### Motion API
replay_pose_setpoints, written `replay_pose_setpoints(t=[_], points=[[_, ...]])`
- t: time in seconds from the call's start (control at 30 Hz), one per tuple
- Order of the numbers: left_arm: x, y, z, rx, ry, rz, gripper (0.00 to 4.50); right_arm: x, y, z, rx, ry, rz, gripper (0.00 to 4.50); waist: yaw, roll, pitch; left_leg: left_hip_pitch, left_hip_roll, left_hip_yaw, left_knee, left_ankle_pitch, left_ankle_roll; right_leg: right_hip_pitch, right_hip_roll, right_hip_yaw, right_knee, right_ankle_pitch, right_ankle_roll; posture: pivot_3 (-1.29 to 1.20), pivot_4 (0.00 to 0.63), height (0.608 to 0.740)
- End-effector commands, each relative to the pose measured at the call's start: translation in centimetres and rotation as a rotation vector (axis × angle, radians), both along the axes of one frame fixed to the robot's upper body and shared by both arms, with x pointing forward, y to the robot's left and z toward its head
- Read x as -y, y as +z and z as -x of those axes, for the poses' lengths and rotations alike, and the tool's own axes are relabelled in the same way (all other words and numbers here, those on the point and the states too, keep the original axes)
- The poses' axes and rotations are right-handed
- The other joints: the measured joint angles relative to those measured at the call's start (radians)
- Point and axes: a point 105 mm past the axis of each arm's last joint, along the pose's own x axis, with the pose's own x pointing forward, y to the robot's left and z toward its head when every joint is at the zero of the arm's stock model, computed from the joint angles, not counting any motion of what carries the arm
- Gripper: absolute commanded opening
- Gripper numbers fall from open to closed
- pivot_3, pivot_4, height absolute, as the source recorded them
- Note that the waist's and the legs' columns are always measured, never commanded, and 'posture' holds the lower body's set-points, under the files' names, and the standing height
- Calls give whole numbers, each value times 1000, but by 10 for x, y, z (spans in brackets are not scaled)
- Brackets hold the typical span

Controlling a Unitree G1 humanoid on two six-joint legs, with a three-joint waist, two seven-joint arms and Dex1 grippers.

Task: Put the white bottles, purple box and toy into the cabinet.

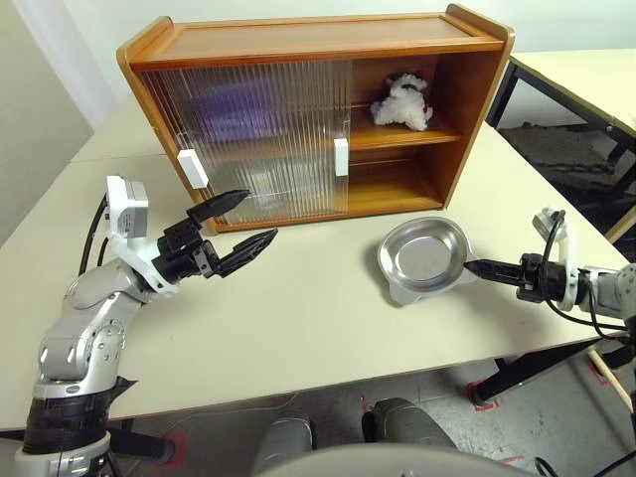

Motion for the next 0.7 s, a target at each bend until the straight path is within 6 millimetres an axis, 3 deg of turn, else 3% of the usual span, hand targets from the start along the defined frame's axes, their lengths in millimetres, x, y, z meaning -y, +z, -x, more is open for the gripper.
replay_pose_setpoints(t=[0.03,0.4,0.7], points=[[0,-3,-1,-17,-4,-4,4500,-6,10,-9,12,-15,-59,11,-1,0,0,0,0,0,0,0,0,0,0,0,0,0,0,-134,0,740],[1,-4,-2,-26,-7,-3,4500,-17,11,-20,21,-41,-94,11,0,0,0,0,1,0,0,0,0,-1,0,0,0,0,0,-126,0,740],[1,-2,-2,-25,-6,-11,4500,-22,29,-36,64,-115,-218,11,0,0,0,1,2,0,0,0,0,-1,1,0,0,1,-1,-126,0,740]])
